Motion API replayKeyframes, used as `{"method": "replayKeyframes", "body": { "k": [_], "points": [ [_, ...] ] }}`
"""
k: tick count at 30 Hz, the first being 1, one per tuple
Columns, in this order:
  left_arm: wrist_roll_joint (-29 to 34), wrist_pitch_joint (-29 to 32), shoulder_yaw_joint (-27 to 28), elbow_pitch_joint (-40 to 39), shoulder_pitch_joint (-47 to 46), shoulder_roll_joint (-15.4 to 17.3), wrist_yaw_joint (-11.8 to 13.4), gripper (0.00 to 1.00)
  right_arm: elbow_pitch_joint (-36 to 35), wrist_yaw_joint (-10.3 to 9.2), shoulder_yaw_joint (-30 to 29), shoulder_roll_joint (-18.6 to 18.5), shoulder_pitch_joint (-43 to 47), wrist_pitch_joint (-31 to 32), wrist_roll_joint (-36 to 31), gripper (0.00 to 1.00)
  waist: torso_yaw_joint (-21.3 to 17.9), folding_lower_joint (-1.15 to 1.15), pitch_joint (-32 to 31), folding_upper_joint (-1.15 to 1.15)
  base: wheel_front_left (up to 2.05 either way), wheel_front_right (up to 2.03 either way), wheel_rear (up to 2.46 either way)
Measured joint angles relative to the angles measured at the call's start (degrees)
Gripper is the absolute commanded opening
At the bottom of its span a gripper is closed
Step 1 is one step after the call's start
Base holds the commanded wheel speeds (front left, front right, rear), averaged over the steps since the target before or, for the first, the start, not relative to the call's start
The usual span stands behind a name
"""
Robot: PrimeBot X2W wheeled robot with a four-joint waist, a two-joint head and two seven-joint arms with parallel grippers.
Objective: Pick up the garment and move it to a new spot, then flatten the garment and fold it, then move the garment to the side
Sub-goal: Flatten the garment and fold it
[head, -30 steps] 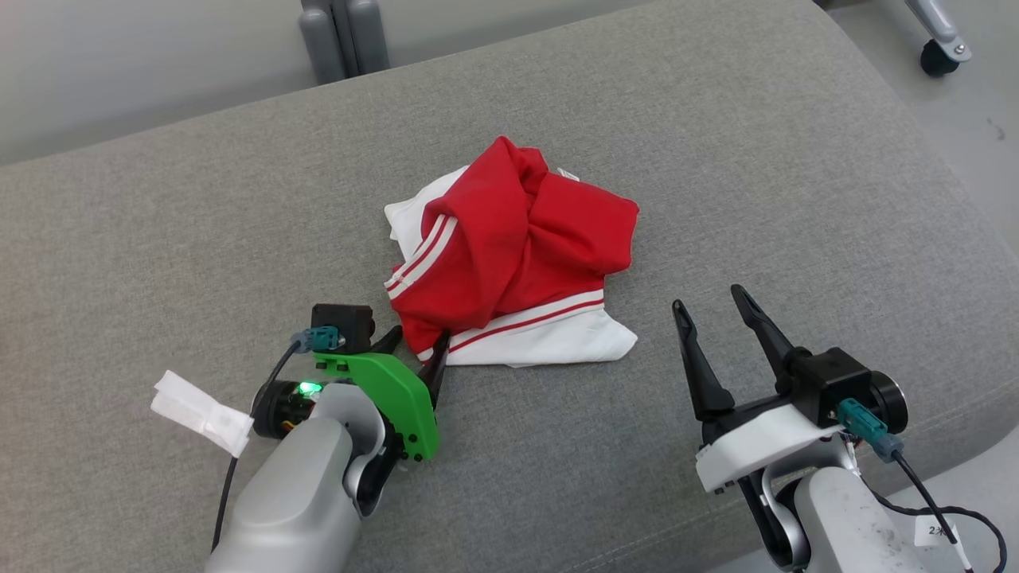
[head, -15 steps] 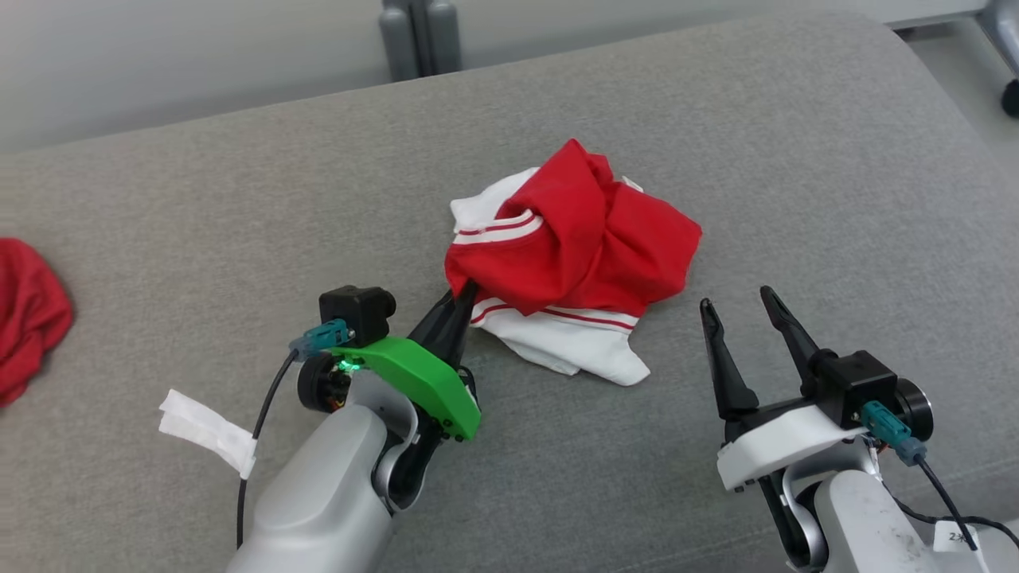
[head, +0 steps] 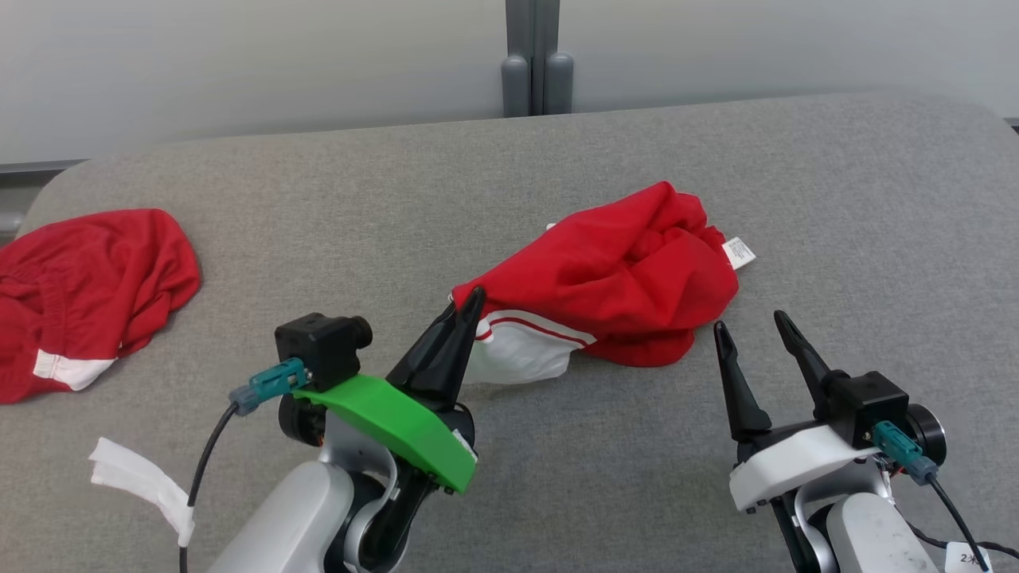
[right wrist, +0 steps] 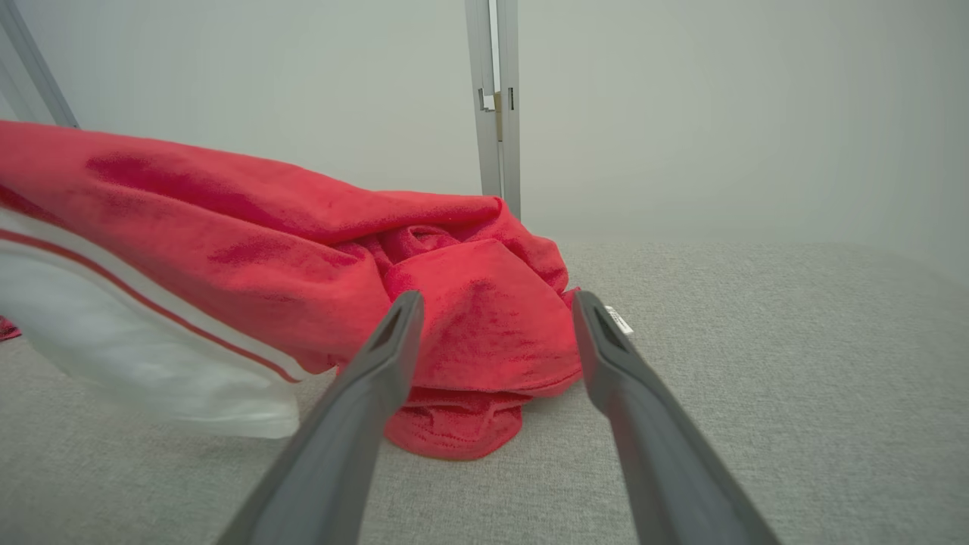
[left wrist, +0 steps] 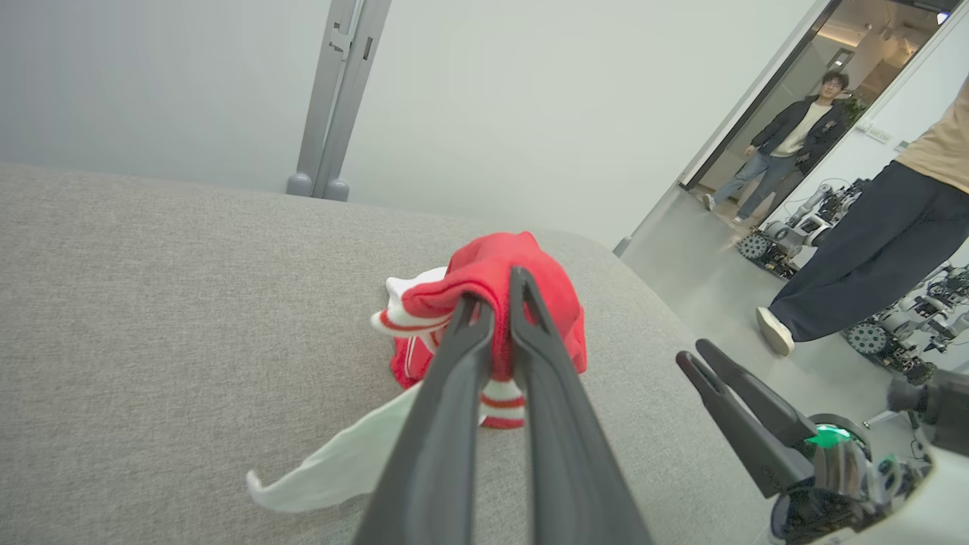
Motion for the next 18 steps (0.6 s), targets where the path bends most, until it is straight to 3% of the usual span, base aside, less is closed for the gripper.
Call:
{"method": "replayKeyframes", "body": {
  "k": [4,6,11,18],
  "points": [
    [-0.2,3.6,0.9,-6.5,2.0,1.9,5.3,0.0,-0.3,0.0,0.5,0.0,0.1,0.0,0.0,1.0,0.6,0.0,-0.7,0.0,0.0,0.0,0.0],
    [-0.4,4.6,1.6,-6.3,2.6,3.0,6.5,0.0,-0.4,0.0,0.6,0.0,0.1,0.1,0.1,1.0,0.4,0.0,-0.6,0.0,0.0,0.0,0.0],
    [2.6,4.3,2.8,4.9,-0.7,6.2,6.7,0.0,-1.0,0.0,1.3,0.0,-0.8,0.1,0.1,1.0,-0.6,0.0,1.1,0.0,0.0,0.0,0.0],
    [5.3,-0.7,4.3,24.0,-10.5,6.0,4.6,0.0,-1.7,0.0,2.4,0.0,-3.0,0.5,-0.2,1.0,-3.4,0.0,4.9,0.0,0.0,0.0,0.0]
  ]
}}
